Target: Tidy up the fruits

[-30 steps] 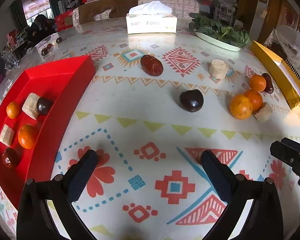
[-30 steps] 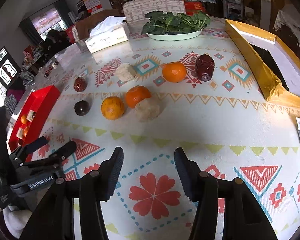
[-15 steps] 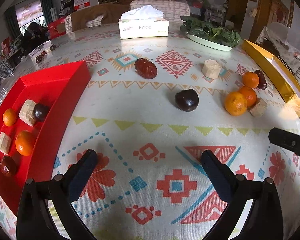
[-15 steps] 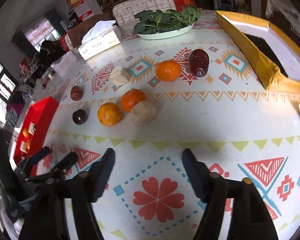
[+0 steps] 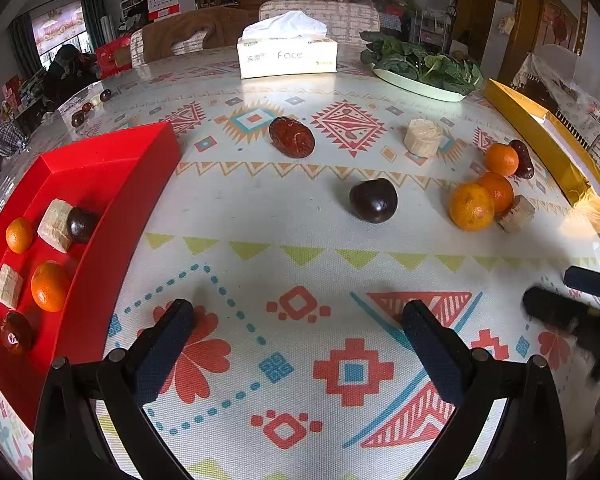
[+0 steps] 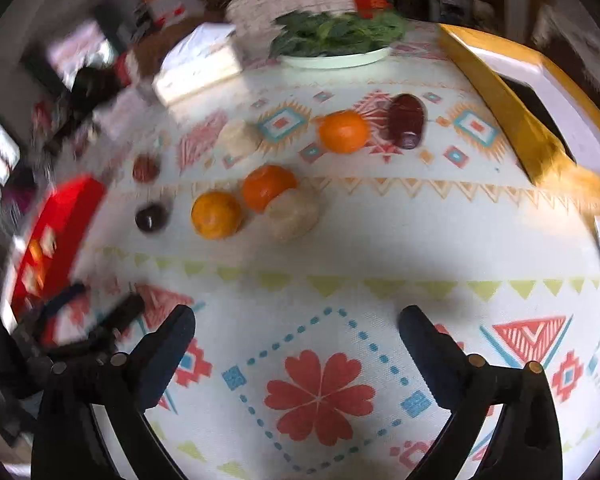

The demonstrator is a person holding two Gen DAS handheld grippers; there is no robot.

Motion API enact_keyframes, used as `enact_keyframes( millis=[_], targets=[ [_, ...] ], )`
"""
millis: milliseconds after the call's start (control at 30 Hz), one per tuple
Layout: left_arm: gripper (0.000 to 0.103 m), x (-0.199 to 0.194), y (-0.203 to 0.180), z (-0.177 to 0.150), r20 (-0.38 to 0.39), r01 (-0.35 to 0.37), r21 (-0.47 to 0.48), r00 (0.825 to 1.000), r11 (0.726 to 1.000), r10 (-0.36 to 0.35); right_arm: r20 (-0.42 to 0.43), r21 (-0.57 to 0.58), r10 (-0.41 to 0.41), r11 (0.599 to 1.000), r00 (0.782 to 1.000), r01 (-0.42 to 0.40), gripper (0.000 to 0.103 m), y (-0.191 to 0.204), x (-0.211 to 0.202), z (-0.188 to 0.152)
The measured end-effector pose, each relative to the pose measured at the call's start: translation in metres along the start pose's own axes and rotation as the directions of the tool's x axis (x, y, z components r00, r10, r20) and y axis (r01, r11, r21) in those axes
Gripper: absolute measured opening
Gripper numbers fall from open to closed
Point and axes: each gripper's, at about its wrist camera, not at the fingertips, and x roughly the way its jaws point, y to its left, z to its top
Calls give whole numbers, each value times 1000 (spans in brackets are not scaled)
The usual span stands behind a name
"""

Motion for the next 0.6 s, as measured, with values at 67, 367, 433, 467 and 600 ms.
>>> enact_keyframes(
  millis=[67,367,433,467,600],
  targets=[
    [103,0,0,0,0,0,0,1000,1000,0,-23,-66,-22,998,999,21,103,7,3,0],
    [103,0,0,0,0,0,0,1000,1000,0,-70,51,121,992,990,-118,103,-11,0,9],
    [103,0,0,0,0,0,0,1000,1000,0,-78,36,104,994,991,-101,103,-7,1,10],
    [103,0,0,0,0,0,0,1000,1000,0,-78,34,94,995,993,-91,103,-6,2,10],
    [103,0,0,0,0,0,0,1000,1000,0,-38,92,94,992,995,-91,103,-8,0,8]
  ],
)
